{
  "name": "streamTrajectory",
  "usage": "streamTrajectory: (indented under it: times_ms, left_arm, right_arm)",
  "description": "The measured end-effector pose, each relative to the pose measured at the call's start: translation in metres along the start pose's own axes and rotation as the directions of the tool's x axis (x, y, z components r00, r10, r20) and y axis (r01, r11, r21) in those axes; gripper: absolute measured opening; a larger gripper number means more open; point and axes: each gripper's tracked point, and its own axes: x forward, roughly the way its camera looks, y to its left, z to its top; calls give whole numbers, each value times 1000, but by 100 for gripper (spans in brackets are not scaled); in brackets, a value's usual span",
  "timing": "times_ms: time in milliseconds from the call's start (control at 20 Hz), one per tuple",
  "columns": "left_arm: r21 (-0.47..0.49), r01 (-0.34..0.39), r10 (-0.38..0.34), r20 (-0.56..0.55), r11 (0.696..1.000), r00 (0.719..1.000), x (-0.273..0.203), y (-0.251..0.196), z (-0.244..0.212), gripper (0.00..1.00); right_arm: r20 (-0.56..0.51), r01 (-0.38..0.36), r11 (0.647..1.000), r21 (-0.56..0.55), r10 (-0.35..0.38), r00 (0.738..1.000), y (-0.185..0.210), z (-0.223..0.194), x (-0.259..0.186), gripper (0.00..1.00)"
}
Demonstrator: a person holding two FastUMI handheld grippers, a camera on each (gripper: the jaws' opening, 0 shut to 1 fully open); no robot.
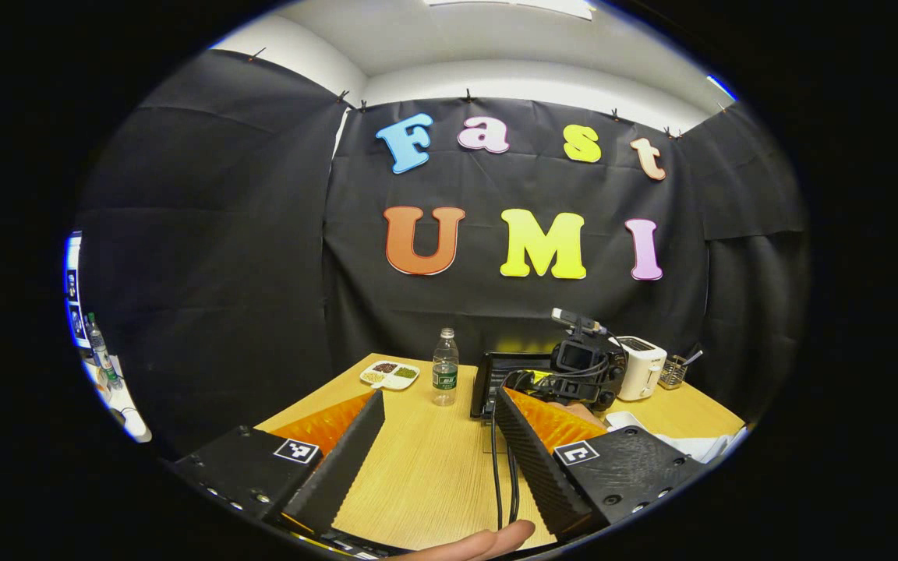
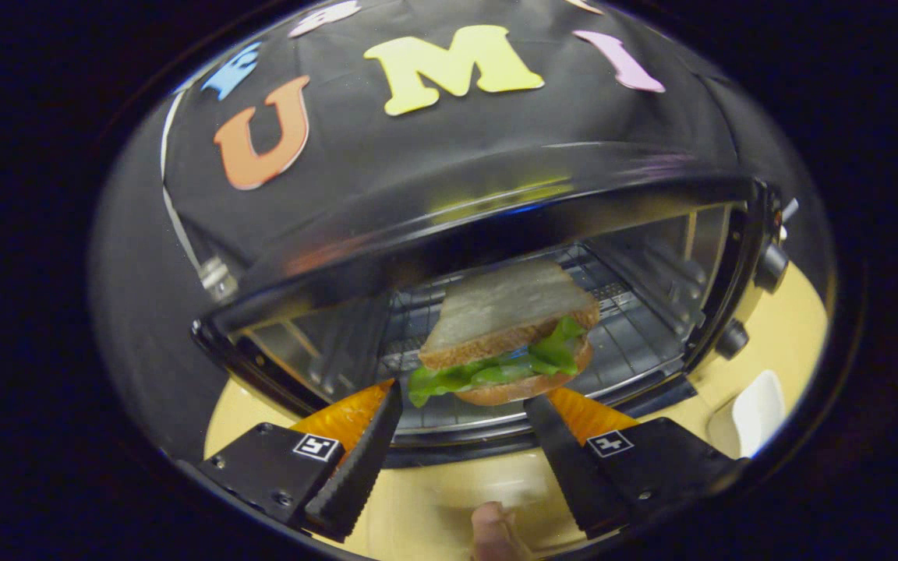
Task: Open the electric oven with the left hand, put the food in, and close the electric oven.
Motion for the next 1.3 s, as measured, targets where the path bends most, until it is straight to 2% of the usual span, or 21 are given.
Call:
streamTrajectory:
  times_ms: [150, 200, 250, 400, 600, 850, 900, 950, 1000, 1050, 1300]
  left_arm:
    - [-10, -14, 14, -6, 1000, 1000, -2, 4, -1, 94]
    - [-14, -19, 18, -8, 1000, 1000, -2, 5, -1, 94]
    - [-16, -22, 22, -8, 1000, 1000, -1, 5, -1, 94]
    - [-17, -20, 20, -17, 1000, 1000, 3, 1, -2, 94]
    - [2, -17, 17, -34, 1000, 999, 11, -4, -7, 94]
    - [2, 7, -7, -54, 1000, 999, 32, -21, -11, 94]
    - [3, 16, -16, -58, 1000, 998, 37, -26, -13, 94]
    - [9, 23, -23, -63, 1000, 998, 42, -29, -16, 94]
    - [16, 26, -24, -70, 1000, 997, 48, -33, -20, 94]
    - [24, 26, -24, -75, 999, 997, 55, -36, -24, 94]
    - [16, 86, -83, -130, 996, 988, 85, -72, -53, 94]
  right_arm:
    - [-55, 37, 990, -134, -45, 997, -7, -10, -11, 100]
    - [-74, 24, 989, -145, -35, 997, -6, -13, -16, 89]
    - [-98, 0, 989, -150, -15, 995, -3, -17, -20, 100]
    - [-100, -63, 986, -157, 47, 994, -2, -14, -50, 100]
    - [6, -123, 972, -201, 127, 992, -11, 9, -114, 100]
    - [183, -147, 963, -226, 190, 965, -41, 43, -208, 100]
    - [207, -166, 959, -229, 215, 954, -45, 48, -225, 89]
    - [227, -174, 958, -228, 226, 947, -53, 52, -241, 100]
    - [247, -180, 959, -221, 233, 941, -61, 57, -255, 89]
    - [273, -182, 960, -213, 237, 932, -67, 62, -270, 100]
    - [398, -111, 978, -179, 175, 900, -121, 93, -338, 100]
